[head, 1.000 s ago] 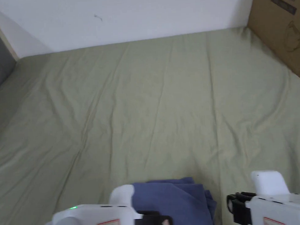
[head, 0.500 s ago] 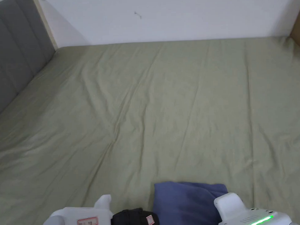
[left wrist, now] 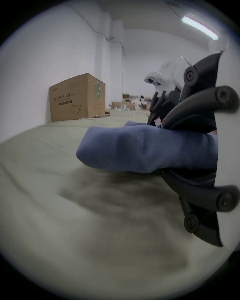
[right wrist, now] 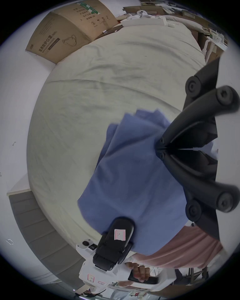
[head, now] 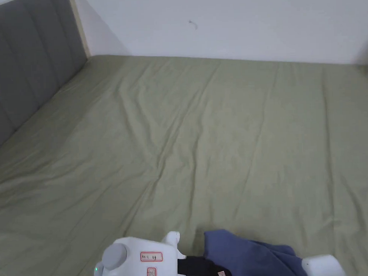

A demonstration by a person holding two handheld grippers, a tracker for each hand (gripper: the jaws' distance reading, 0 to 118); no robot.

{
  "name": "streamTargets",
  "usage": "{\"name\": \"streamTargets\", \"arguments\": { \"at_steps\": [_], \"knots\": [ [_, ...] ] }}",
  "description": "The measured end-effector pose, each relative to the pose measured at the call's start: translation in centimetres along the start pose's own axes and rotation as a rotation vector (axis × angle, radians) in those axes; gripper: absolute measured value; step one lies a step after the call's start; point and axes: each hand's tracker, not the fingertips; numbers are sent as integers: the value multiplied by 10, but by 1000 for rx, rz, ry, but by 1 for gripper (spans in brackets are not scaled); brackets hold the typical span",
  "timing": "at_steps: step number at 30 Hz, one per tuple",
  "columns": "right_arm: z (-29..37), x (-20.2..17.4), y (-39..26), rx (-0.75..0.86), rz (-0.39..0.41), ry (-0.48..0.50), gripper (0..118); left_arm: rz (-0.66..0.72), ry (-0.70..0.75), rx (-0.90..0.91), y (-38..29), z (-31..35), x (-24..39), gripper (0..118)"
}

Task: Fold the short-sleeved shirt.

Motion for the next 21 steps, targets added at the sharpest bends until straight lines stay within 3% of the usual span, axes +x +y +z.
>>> {"name": "streamTargets", "arguments": {
  "at_steps": [4,9,13,18,19,20,21],
  "knots": [
    [2,-7,15,26,-15,29,1,-93,268,29,17,67,5,27],
    [-4,-14,29,45,1,52,1,-106,622,76,48,158,-14,27],
    [-12,-16,32,29,8,53,1,-284,1137,0,71,205,-17,26],
    [-18,-16,32,5,30,44,1,-329,1557,-33,100,242,-48,27],
    [-19,-15,32,2,35,40,1,-327,1616,-32,105,248,-57,29],
    [-19,-14,32,1,34,39,1,-335,1660,-41,107,253,-66,40],
    [-18,-12,32,0,30,38,1,-342,1713,-55,106,255,-68,69]
  ]
}}
